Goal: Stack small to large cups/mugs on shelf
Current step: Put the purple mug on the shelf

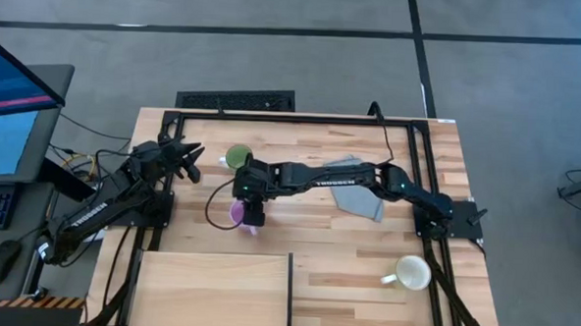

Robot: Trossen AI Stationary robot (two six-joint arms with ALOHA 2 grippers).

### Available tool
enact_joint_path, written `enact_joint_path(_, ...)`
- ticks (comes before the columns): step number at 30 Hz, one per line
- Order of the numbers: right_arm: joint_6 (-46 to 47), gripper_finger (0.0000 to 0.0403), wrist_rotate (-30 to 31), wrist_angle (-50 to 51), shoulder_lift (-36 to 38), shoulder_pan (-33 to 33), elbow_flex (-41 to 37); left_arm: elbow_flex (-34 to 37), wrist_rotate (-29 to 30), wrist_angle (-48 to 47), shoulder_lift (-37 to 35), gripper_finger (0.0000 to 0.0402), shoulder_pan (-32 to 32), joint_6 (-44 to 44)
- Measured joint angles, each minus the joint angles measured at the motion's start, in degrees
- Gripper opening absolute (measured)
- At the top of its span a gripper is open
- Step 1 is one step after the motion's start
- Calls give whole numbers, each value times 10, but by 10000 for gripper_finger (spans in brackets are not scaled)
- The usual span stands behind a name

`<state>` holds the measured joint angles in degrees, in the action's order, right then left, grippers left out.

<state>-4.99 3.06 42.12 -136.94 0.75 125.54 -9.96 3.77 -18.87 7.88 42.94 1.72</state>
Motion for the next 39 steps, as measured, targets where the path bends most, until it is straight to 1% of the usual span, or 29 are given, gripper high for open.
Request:
enact_joint_path(3, 0, 217, 0, 12, 1, 0, 16, 0, 0, 2, 0, 78, 0, 0)
enact_joint_path(10, 4, 219, 3, 83, 1, -1, 74, 0, 0, 4, 0, 78, 0, 0)
enact_joint_path(13, 4, 219, 36, 109, 3, -3, 95, 0, -1, 4, 0, 78, 0, 0)
enact_joint_path(18, 2, 217, 108, 126, 57, -15, 90, 0, -1, 8, 0, 78, 0, 0)
enact_joint_path(30, -5, 216, 121, 173, 224, -35, 91, 0, -5, 9, 0, 78, 0, -5)
enact_joint_path(36, -14, 216, 122, 205, 271, -34, 90, 0, -9, 8, 0, 78, 0, -15)
enact_joint_path(39, -15, 216, 139, 219, 285, -30, 90, 0, -18, 8, 0, 78, 0, -15)
